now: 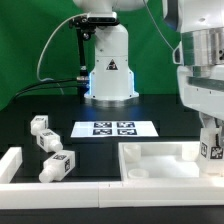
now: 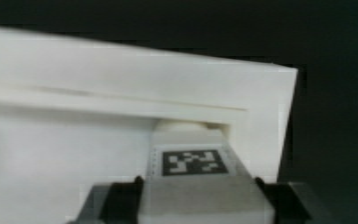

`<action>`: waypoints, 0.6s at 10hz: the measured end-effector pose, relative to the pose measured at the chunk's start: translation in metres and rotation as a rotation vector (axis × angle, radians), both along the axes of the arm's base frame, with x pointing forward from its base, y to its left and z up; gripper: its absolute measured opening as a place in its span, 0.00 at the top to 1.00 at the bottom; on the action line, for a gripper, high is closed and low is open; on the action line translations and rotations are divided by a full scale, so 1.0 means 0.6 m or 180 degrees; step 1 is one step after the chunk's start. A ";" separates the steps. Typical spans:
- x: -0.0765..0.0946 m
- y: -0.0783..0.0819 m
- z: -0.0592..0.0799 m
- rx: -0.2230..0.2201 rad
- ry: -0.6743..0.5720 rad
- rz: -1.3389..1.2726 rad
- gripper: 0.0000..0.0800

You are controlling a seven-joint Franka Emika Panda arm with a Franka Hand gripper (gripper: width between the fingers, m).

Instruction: Assemble one leg

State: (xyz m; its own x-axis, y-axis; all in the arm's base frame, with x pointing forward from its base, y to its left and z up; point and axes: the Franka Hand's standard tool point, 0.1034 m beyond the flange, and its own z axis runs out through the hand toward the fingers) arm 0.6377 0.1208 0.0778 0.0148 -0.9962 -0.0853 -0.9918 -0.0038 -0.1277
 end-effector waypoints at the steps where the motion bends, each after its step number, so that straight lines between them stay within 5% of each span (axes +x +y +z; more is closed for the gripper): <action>1: 0.000 -0.001 0.000 0.0000 -0.0004 0.0033 0.64; 2: 0.000 -0.001 -0.001 -0.0014 -0.0012 0.0155 0.64; 3: -0.001 -0.001 -0.001 -0.0016 -0.0011 0.0188 0.38; 4: -0.002 -0.006 -0.001 -0.0079 -0.0009 0.0775 0.38; 5: 0.002 -0.013 0.001 -0.0165 -0.0089 0.1512 0.22; 6: 0.002 -0.016 -0.001 -0.0223 -0.0153 0.2130 0.20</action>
Offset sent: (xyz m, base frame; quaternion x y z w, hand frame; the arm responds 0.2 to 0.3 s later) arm -0.0012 0.0021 0.0030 -0.0561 -0.0536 -0.2518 0.9647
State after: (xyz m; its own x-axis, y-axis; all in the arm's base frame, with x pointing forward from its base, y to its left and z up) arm 0.6391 0.1110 0.0773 0.6330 -0.7742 -0.0047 -0.7660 -0.6254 -0.1489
